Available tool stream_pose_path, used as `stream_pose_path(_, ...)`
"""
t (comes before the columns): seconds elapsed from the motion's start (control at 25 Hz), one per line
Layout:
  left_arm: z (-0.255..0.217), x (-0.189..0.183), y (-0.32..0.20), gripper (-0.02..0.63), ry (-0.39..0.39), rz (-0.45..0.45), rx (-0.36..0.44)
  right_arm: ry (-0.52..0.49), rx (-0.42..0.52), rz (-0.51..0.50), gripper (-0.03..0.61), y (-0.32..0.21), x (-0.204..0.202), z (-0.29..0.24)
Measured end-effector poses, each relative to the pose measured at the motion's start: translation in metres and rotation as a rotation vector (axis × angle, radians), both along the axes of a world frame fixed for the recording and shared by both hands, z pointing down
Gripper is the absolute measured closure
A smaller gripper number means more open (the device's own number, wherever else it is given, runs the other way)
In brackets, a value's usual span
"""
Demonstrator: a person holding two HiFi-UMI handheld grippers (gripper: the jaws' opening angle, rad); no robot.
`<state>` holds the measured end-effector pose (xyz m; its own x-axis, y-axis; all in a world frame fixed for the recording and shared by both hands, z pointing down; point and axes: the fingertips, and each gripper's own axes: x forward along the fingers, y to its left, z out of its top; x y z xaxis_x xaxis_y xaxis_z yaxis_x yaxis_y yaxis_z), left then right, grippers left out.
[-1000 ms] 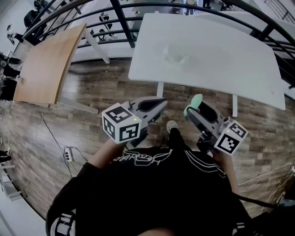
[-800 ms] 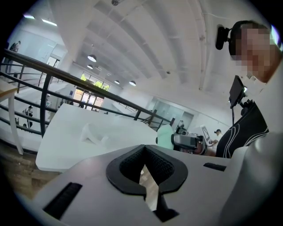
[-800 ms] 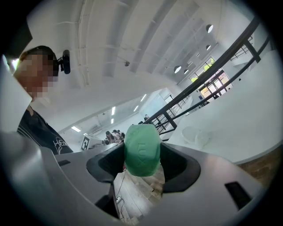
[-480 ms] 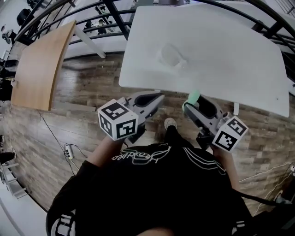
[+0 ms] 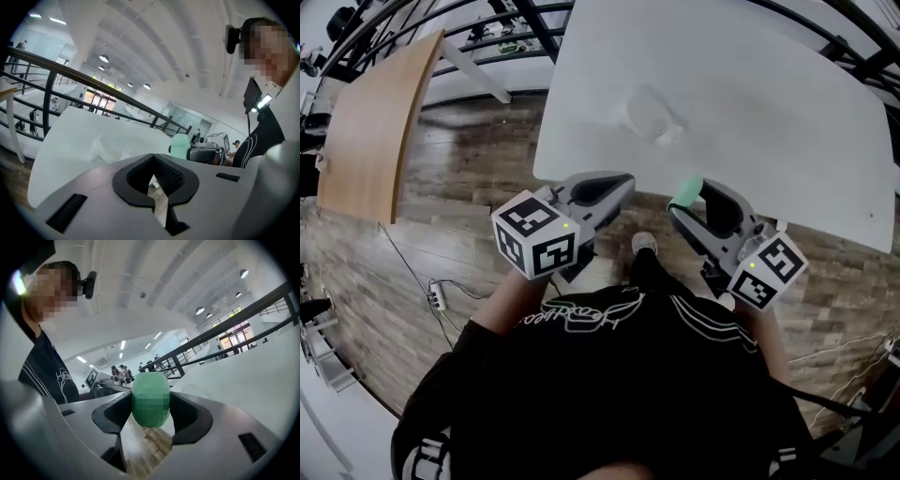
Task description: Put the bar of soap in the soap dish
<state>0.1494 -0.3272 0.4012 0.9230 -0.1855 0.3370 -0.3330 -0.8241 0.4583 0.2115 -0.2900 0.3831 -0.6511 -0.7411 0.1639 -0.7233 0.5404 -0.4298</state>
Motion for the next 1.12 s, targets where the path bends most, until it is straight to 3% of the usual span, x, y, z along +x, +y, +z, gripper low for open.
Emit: stream_pose_path(1.12,0.014,-0.04,-0.039,0.606,0.003,-0.105,-0.039,0.303,0.098,-0.093,0.37,-0.099,-0.025,0.009)
